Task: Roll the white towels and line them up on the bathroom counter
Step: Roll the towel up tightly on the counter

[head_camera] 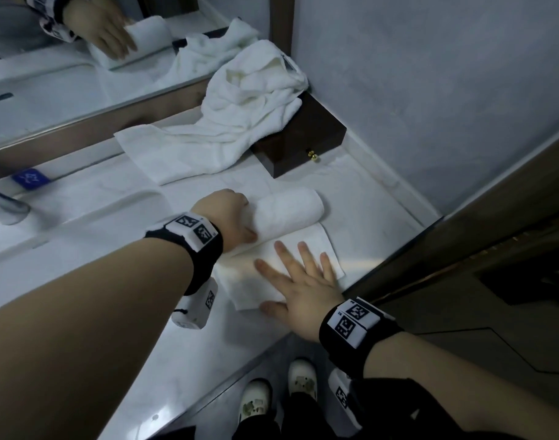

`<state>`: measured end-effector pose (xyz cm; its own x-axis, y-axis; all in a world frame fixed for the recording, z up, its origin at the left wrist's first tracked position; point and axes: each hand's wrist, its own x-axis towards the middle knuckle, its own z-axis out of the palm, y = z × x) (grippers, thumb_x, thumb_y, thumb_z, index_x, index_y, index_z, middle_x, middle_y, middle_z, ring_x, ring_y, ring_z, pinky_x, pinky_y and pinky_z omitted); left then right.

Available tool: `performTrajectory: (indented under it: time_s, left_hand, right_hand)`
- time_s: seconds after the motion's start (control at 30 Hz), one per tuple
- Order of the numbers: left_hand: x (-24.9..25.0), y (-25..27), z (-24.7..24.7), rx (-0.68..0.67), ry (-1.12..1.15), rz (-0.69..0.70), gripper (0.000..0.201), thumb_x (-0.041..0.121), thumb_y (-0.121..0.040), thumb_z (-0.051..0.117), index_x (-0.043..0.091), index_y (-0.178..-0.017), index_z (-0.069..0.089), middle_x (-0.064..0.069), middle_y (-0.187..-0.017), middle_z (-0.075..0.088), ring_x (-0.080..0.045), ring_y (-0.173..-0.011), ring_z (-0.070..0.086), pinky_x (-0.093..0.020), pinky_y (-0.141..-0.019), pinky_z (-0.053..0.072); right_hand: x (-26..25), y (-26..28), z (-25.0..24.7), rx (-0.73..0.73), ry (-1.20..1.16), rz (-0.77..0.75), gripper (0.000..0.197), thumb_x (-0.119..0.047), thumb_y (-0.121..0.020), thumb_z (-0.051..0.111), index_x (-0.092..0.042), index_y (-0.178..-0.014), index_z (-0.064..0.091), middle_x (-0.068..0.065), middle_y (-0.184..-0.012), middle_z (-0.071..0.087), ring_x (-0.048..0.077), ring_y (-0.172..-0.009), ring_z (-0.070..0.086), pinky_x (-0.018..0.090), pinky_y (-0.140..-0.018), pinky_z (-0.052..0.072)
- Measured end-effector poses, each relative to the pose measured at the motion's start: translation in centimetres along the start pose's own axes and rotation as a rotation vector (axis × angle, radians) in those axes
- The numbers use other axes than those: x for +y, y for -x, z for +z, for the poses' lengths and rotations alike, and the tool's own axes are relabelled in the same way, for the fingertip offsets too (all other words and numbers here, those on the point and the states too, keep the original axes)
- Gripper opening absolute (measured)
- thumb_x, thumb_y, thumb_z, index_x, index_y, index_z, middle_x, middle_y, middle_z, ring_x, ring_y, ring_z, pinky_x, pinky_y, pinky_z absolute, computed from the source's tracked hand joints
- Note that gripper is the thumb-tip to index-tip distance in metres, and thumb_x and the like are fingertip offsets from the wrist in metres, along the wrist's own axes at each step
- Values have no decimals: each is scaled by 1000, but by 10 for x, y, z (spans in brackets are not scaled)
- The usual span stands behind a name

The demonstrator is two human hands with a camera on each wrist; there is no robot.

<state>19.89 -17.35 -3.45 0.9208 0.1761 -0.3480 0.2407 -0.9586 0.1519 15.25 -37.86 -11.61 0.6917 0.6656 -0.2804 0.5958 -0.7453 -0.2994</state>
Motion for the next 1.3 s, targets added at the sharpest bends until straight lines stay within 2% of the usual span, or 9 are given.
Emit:
performTrajectory:
  time_s: [0.17, 0.47, 0.6, 0.7, 0.8, 0.87, 0.93, 1.1, 1.3]
  left_hand:
    - [9, 21, 21, 94, 88, -25, 50, 44, -73, 69, 26, -115, 51, -1, -103, 41, -25, -103, 46, -40, -81, 50]
    - [22, 33, 39, 200, -267, 59, 61, 32, -82, 59, 25, -132, 25, -7, -123, 41, -27, -107, 42, -38, -82, 36]
    - [16, 37, 44, 153, -354, 161, 84, 39, -90, 50, 18, -149, -6, -11, -142, 33, -28, -121, 41, -39, -94, 38]
    - [18, 44, 47, 117, -387, 183, 88, 25, -90, 44, 16, -148, -21, -18, -155, 11, -31, -132, 32, -40, -100, 38]
    - [20, 50, 48, 93, -419, 207, 99, 20, -83, 52, 13, -144, -26, -19, -156, 6, -32, -135, 28, -41, -105, 36]
    - [21, 53, 48, 85, -418, 238, 102, 19, -81, 55, 12, -145, -24, -18, -155, 7, -32, -136, 27, -42, -109, 33]
    - [20, 58, 47, 87, -422, 268, 104, 20, -80, 58, 11, -146, -22, -15, -154, 10, -31, -136, 27, -44, -111, 30]
    - [19, 66, 47, 98, -442, 307, 103, 26, -83, 59, 13, -147, -21, -7, -155, 10, -27, -138, 25, -46, -112, 28]
    - [14, 69, 53, 95, -445, 342, 104, 33, -85, 59, 17, -148, -22, -7, -157, 5, -27, -142, 18, -52, -117, 18]
  right_hand:
    - [0, 5, -4, -13, 23, -18, 71, -78, -78, 23, -62, -138, -11, -14, -157, -24, 23, -143, -27, 46, -107, -28]
    - [1, 13, -9, -24, -53, -34, 69, -82, -78, 22, -62, -140, -1, -18, -158, -18, 19, -145, -22, 44, -112, -21]
    - [10, 8, -27, 43, -169, -45, 60, -70, -84, 38, -50, -140, 32, -17, -157, 19, 12, -144, 8, 36, -115, 3]
    - [25, 7, -45, 216, -361, 29, 35, -45, -90, 57, -24, -116, 67, -6, -124, 62, 14, -118, 51, 28, -104, 37]
    - [38, 6, -64, 505, -364, 190, 17, -27, -88, 63, -13, -83, 71, 0, -85, 64, 21, -87, 58, 29, -77, 46]
    - [44, 1, -80, 652, -332, 224, 10, -20, -86, 65, -12, -81, 67, 0, -85, 61, 23, -90, 56, 29, -80, 44]
    - [48, -8, -100, 576, -385, 222, 14, -25, -86, 64, -18, -99, 65, -5, -101, 58, 17, -103, 52, 27, -89, 41]
    - [48, -34, -132, 41, -391, 112, 57, -41, -85, 69, -28, -136, 49, -7, -140, 45, 11, -126, 44, 21, -97, 32]
    - [49, -49, -137, -278, -296, 127, 57, -50, -71, 78, -32, -122, 61, -20, -115, 62, 2, -103, 58, 25, -95, 45]
